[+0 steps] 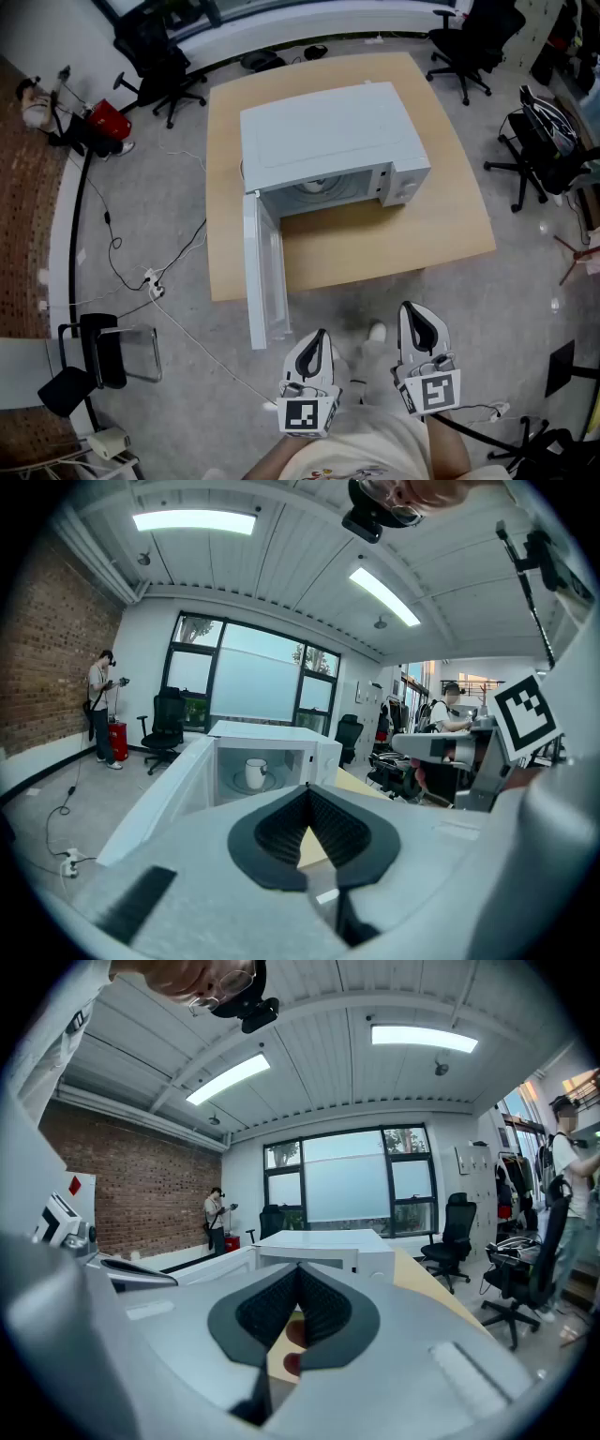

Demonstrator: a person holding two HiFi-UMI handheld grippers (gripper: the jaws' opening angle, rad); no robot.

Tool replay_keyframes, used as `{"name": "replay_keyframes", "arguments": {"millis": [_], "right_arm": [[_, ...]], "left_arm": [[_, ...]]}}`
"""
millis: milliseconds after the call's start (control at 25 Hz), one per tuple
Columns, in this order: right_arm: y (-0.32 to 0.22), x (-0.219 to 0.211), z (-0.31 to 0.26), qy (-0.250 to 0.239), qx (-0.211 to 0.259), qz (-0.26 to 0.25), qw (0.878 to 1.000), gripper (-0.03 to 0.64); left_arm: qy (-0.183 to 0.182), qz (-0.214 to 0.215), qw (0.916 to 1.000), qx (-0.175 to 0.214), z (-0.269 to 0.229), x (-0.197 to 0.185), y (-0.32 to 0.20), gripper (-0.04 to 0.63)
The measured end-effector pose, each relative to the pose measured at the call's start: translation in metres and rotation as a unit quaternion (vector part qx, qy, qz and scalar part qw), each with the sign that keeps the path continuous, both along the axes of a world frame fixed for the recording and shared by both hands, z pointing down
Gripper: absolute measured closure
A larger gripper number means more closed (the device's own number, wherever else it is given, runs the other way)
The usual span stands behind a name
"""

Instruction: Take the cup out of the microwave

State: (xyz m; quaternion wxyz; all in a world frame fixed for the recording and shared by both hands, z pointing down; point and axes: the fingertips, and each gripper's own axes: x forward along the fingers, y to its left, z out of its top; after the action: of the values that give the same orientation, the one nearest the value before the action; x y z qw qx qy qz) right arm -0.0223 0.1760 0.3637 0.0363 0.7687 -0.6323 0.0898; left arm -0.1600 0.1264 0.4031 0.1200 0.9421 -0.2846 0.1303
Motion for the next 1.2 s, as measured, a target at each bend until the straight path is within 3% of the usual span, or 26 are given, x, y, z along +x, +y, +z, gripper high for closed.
{"name": "replay_keyframes", "arguments": {"millis": [280,520,680,1200], "right_arm": [[0.030,-0.042,-0.005,-0.028,-0.008,-0.021,0.999,0.611],[0.044,-0.041,0.000,-0.055,-0.009,-0.037,0.998,0.609],[0.052,-0.036,-0.004,-0.038,-0.005,-0.042,0.998,0.609],[0.057,-0.014,-0.001,-0.047,0.003,-0.091,0.995,0.609]], "left_arm": [[0.016,-0.020,0.9996,-0.006,-0.027,-0.026,0.044,0.595],[0.020,-0.026,0.9994,0.011,-0.037,-0.016,0.056,0.595],[0.019,-0.036,0.9989,0.022,-0.040,-0.013,0.059,0.595],[0.016,-0.086,0.9957,0.030,-0.042,0.006,0.068,0.594]]}}
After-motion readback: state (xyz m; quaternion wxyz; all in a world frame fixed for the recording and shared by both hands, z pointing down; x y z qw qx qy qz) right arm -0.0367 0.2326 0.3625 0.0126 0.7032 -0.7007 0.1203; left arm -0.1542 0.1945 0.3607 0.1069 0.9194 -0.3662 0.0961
